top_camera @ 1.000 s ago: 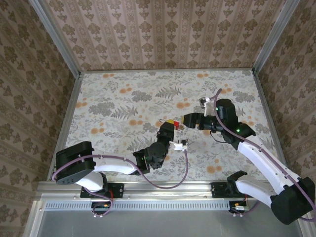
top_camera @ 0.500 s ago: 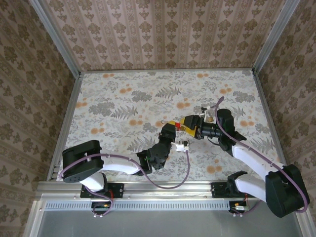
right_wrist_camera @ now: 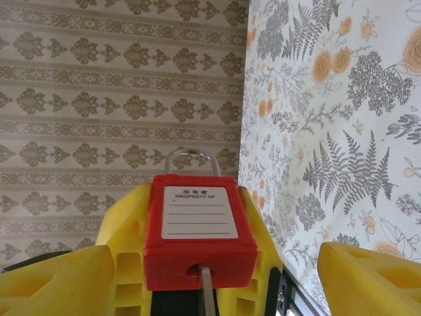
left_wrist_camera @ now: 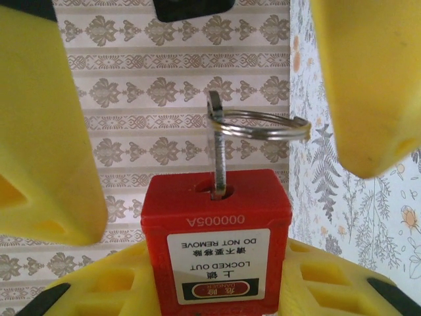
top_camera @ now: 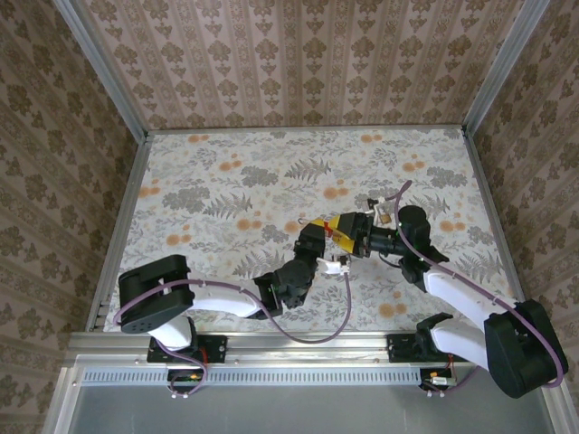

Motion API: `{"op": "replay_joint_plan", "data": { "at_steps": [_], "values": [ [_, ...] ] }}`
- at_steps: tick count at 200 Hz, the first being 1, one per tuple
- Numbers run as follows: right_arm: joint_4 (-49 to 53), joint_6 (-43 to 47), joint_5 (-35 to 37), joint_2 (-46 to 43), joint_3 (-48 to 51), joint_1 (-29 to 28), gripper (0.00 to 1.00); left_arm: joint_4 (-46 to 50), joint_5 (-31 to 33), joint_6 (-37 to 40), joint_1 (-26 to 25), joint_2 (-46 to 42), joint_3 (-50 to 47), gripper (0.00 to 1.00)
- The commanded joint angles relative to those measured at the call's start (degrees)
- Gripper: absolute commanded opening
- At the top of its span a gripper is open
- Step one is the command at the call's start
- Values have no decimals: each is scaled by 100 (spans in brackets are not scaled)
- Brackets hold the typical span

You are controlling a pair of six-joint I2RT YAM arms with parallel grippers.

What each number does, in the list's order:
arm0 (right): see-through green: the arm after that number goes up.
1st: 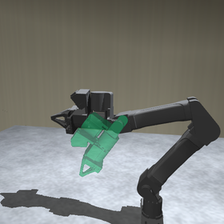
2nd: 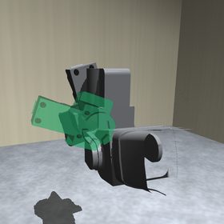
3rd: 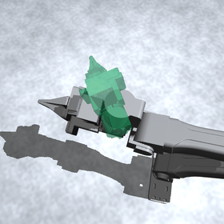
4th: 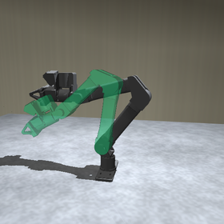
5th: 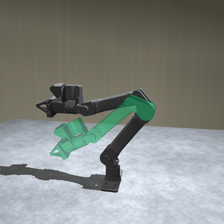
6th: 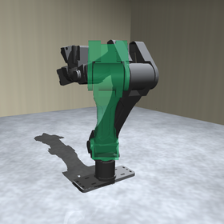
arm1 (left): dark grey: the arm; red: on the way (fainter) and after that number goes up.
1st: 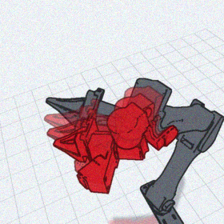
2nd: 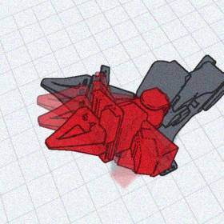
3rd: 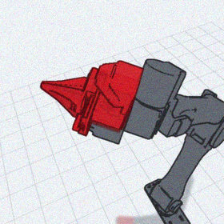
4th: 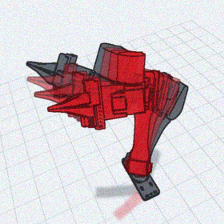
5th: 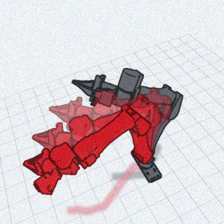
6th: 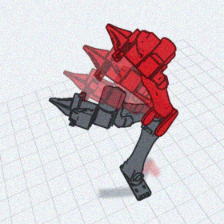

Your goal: Unlock with the key

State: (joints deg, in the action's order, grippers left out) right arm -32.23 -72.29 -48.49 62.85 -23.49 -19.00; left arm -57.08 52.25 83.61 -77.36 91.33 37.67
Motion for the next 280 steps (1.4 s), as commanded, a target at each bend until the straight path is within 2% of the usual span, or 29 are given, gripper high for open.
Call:
{"op": "replay_joint_plan", "data": {
  "at_steps": [1, 23, 52, 114, 173, 227, 254, 280],
  "values": [
    [-321, -136, -25, 25, 86, -42, 81, -361, -57, -38, 46, 98, 223, 0],
    [-454, -179, -29, 77, 36, -81, 73, -348, -77, -56, 46, 109, 257, 0],
    [-562, -213, -11, 127, -16, -122, 50, -360, -62, -78, 37, 107, 267, 0],
    [-680, -251, 50, 201, -51, -147, 32, -458, -50, -91, -7, 157, 295, 0],
    [-101, 93, 199, 55, -229, -115, 26, -525, 13, -167, -50, 25, 119, 0],
    [405, 367, 147, -51, -451, -16, 23, -133, 53, -574, -77, -378, -54, 17],
    [589, 492, 138, -118, -517, 21, 22, 283, 35, -895, -77, -615, -84, 29],
    [709, 546, 120, -167, -564, 91, 22, 644, 9, -1145, -77, -797, -85, 36]
  ]
}}
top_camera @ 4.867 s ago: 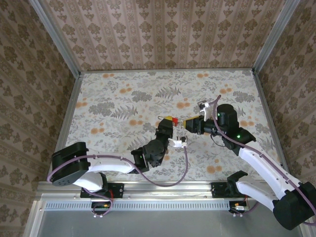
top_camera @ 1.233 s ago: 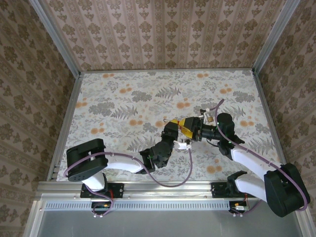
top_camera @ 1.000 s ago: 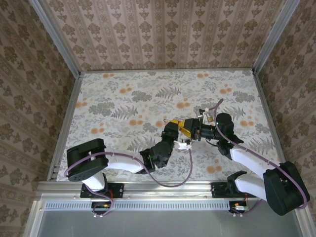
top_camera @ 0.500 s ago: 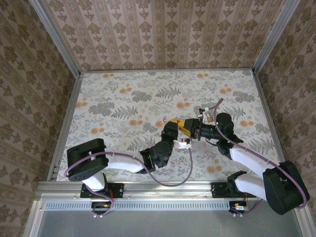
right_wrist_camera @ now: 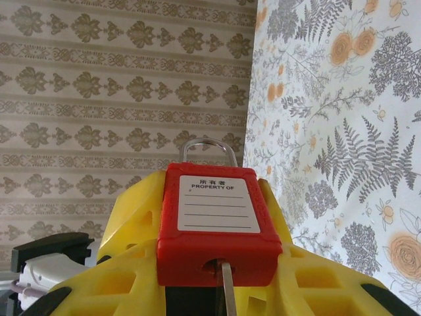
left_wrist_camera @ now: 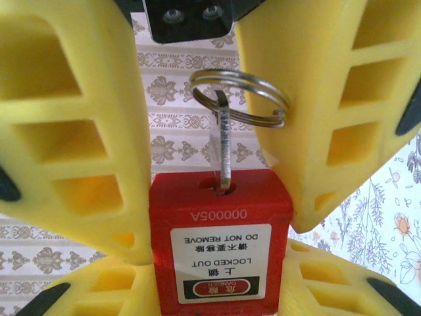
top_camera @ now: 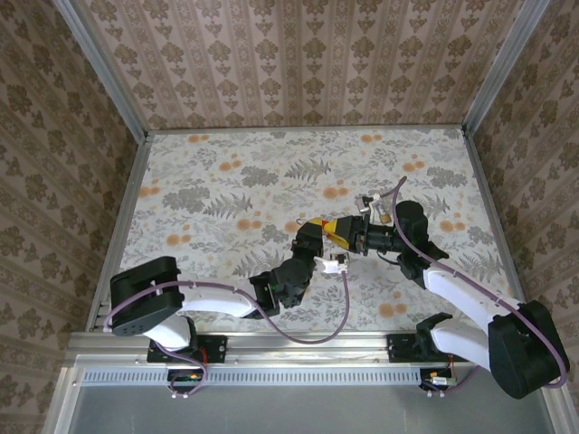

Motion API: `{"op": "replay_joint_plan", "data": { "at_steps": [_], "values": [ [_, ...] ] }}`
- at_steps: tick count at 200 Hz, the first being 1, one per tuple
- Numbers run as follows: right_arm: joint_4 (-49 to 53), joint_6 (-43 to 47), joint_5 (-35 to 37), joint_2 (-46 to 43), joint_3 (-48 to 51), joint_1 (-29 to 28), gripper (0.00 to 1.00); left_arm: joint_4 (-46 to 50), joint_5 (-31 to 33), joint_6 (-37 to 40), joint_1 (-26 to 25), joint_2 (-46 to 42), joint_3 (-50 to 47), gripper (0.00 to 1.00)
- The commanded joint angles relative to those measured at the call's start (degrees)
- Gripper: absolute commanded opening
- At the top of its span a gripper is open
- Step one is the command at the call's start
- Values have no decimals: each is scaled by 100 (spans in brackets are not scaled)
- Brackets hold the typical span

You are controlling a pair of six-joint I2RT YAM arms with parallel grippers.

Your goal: Unlock with the key

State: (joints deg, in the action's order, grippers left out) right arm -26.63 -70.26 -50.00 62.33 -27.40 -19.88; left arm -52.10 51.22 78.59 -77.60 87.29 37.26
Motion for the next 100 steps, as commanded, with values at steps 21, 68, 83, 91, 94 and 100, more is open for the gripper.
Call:
{"op": "replay_joint_plan", "data": {
  "at_steps": [21, 68, 83, 91, 94, 100],
  "values": [
    [193, 388, 232, -133, -220, 229, 21, 389, 92, -834, -53, -495, -43, 48],
    [346, 492, 160, -168, -322, 343, 21, 866, 19, -1232, -60, -750, -43, 65],
    [390, 533, 131, -185, -327, 389, 21, 1066, -27, -1421, -53, -883, -44, 67],
    [462, 574, 103, -199, -336, 429, 21, 1248, -85, -1622, -49, -1010, -43, 67],
    [486, 593, 92, -207, -341, 451, 21, 1375, -117, -1719, -53, -1071, -35, 67],
    [533, 624, 66, -225, -341, 484, 21, 1601, -189, -1930, -47, -1214, -34, 67]
  ]
}}
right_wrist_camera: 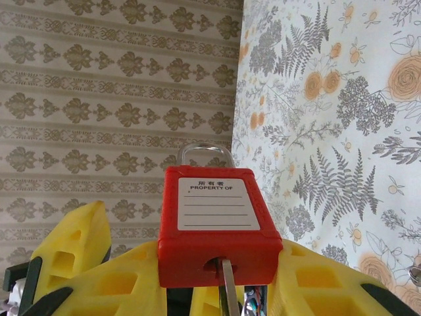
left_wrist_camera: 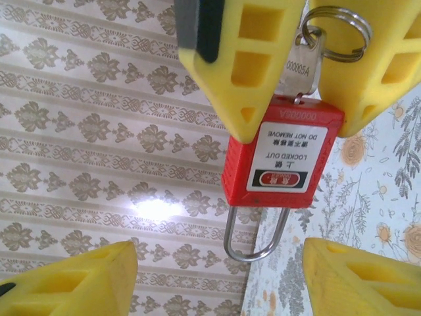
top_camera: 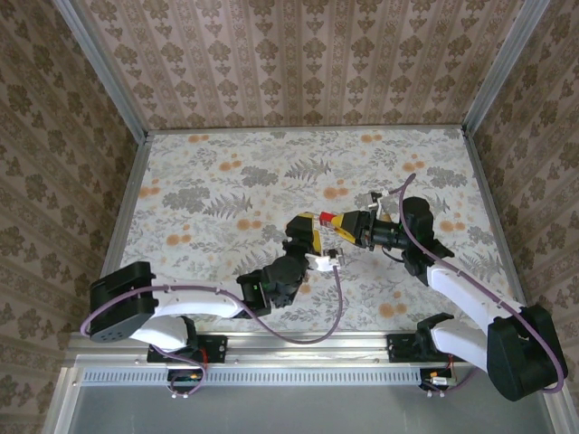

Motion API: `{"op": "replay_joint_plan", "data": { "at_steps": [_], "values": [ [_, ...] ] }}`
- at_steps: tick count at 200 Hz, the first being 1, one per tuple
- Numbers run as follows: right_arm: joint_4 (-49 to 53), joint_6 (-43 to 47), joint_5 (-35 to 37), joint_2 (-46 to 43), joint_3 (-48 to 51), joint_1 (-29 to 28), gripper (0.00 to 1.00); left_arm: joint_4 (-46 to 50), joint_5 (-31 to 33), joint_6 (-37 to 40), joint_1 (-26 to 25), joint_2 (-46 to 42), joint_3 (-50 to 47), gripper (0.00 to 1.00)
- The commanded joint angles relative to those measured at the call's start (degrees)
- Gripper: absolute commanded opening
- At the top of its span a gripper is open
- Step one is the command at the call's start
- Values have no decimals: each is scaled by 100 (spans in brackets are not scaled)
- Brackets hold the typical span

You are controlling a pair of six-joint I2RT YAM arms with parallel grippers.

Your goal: Unlock with the key

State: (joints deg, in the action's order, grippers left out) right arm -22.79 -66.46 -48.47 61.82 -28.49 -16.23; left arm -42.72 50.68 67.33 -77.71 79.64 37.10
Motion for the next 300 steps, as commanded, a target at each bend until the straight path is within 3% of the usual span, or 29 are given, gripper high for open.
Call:
{"op": "replay_joint_plan", "data": {
  "at_steps": [1, 31, 52, 71, 107, 122, 143, 161, 218, 300],
  "values": [
    [154, 250, -90, -177, -229, 124, 21, 701, -149, -846, -35, -475, -19, 67],
    [471, 439, -262, -299, -253, 337, 21, 2488, -980, -2562, 254, -1537, 149, 66],
    [561, 484, -362, -337, -245, 404, 21, 3521, -2249, -3808, 884, -2221, 253, 64],
    [581, 500, -447, -346, -228, 424, 21, 3689, -3237, -4490, 1484, -2470, 165, 60],
    [659, 530, -640, -425, -177, 423, 21, 3414, -5246, -4837, 2345, -2520, -131, 57],
    [694, 544, -744, -459, -160, 412, 21, 3221, -5672, -4801, 2495, -2451, -169, 57],
    [741, 556, -876, -495, -135, 408, 21, 3330, -7211, -4949, 2978, -2304, -2, 58],
    [754, 569, -990, -530, -102, 352, 21, 3349, -8015, -5013, 3215, -2128, 149, 58],
    [1004, 777, -1138, -610, -76, 217, 20, 3557, -8917, -4878, 3454, -1410, 620, 48],
    [1079, 858, -1165, -610, -101, 147, 19, 3559, -8978, -4722, 3553, -1155, 723, 41]
  ]
}}
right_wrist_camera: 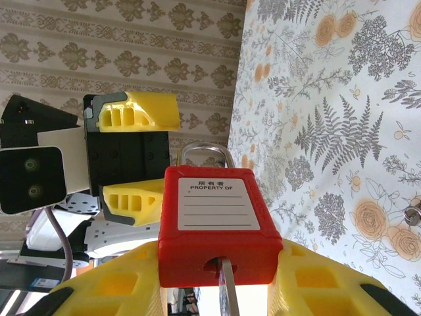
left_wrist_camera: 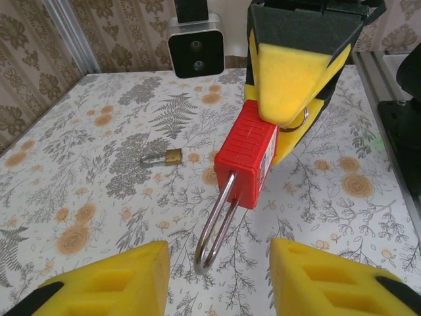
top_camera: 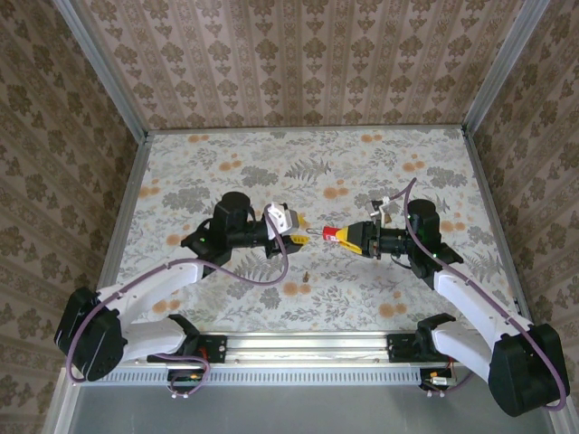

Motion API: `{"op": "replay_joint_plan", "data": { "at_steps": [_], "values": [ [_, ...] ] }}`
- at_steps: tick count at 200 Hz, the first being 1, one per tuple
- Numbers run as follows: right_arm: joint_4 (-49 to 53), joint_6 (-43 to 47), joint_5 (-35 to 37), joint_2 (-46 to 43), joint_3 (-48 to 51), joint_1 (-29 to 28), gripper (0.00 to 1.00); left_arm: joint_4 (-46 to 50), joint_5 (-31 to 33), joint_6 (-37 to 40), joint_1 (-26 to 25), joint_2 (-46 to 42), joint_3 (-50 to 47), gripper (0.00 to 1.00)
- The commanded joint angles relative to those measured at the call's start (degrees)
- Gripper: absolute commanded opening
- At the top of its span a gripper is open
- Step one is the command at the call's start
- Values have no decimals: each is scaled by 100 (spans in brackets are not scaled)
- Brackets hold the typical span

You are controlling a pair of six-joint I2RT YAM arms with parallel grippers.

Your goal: Unlock with the key

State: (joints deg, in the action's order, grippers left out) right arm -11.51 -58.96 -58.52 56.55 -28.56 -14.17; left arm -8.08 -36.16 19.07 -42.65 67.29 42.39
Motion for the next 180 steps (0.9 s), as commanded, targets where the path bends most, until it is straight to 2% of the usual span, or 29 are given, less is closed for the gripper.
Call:
{"op": "replay_joint_plan", "data": {
  "at_steps": [1, 49, 141, 176, 180],
  "values": [
    [-47, 106, -160, -77, -94, -59, 19, 95, -295, 105, 47, 86, 197, 41],
    [-36, 103, -142, -101, -99, -112, 18, 149, -330, 185, 51, 292, 330, 35],
    [36, 141, -88, -136, -61, -125, 17, 102, -127, 324, 53, 226, 222, 1],
    [98, 161, -85, -167, -46, -115, 16, 112, -105, 387, 72, 153, 182, 0],
    [108, 159, -87, -171, -51, -119, 16, 127, 61, 407, 71, 145, 182, 0]
  ]
}}
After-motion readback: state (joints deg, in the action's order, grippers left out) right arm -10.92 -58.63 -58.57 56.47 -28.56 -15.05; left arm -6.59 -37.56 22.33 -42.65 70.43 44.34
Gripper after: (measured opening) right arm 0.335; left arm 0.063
